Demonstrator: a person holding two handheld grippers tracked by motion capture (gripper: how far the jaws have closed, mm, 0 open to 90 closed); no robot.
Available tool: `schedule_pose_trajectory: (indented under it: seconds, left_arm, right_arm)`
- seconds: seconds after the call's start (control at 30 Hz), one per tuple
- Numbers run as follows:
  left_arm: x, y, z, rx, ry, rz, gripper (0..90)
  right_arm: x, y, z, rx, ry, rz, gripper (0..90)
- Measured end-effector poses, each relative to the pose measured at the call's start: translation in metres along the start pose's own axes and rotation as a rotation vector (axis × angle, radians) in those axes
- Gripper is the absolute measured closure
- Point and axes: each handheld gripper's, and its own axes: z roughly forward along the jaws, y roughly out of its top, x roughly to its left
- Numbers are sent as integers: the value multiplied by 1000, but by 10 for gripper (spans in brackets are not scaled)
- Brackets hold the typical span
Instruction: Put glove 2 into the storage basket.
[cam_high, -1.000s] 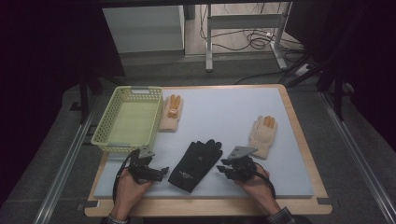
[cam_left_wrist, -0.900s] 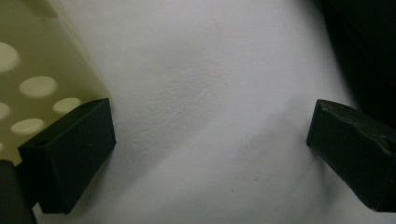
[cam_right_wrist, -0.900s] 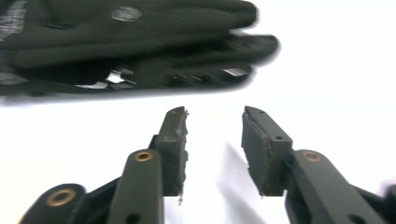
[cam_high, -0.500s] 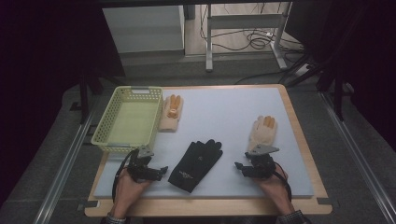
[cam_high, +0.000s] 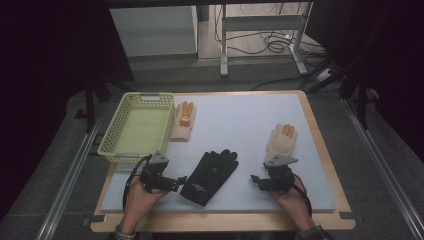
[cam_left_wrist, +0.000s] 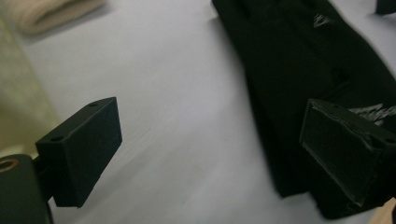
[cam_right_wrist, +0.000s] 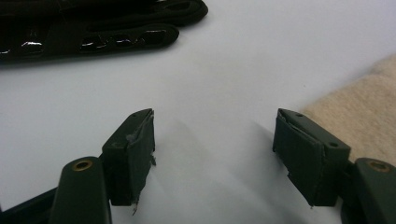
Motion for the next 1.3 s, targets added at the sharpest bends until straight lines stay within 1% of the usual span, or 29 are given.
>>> schedule_pose_trajectory:
  seconds: [0.17, 0.27, 0.3, 0.4, 0.53, 0.63, 0.7, 0.83, 1.03, 1.1, 1.13, 1.17, 1.2, 1.23, 1.3]
  left_arm:
    - [-12, 20, 6, 17, -15, 14, 35]
    - [-19, 29, 12, 38, -37, 27, 11]
    - [-25, 34, 17, 54, -50, 28, 6]
    - [-33, 40, 27, 87, -83, 37, 3]
    - [-40, 46, 41, 118, -96, 56, 0]
    - [-42, 47, 50, 128, -124, 48, 0]
    - [-46, 47, 55, 140, -130, 53, 0]
    - [-51, 44, 66, 174, -128, 66, 0]
    - [-59, 41, 77, 199, -95, 94, 0]
    - [-64, 41, 80, 209, -97, 114, 0]
    - [-66, 40, 80, 212, -90, 123, 0]
    - [-69, 40, 81, 217, -76, 139, 0]
    - [-73, 40, 81, 228, -53, 162, 0]
    - [-77, 40, 83, 234, -34, 193, 0]
    - [-81, 40, 83, 240, -27, 207, 0]
  right_arm:
    - [0, 0, 0, 0, 2, -1, 285]
    - [0, 0, 0, -1, 3, 2, 284]
    - [0, 0, 0, -2, 3, 1, 284]
    - [0, 0, 0, -1, 4, 0, 281]
    - [0, 0, 0, -1, 4, 0, 280]
    - [0, 0, 0, -1, 3, -2, 280]
    - [0, 0, 0, 0, 3, -3, 280]
    - [0, 0, 0, 0, 2, -4, 280]
    - [0, 0, 0, 0, 2, -3, 280]
    - [0, 0, 0, 0, 2, -4, 279]
    - [0, 0, 0, 0, 2, -4, 280]
    - [0, 0, 0, 0, 2, -4, 280]
    - [0, 0, 0, 0, 2, -4, 280]
    - [0, 0, 0, 0, 2, -4, 279]
    - [0, 0, 0, 0, 2, -4, 280]
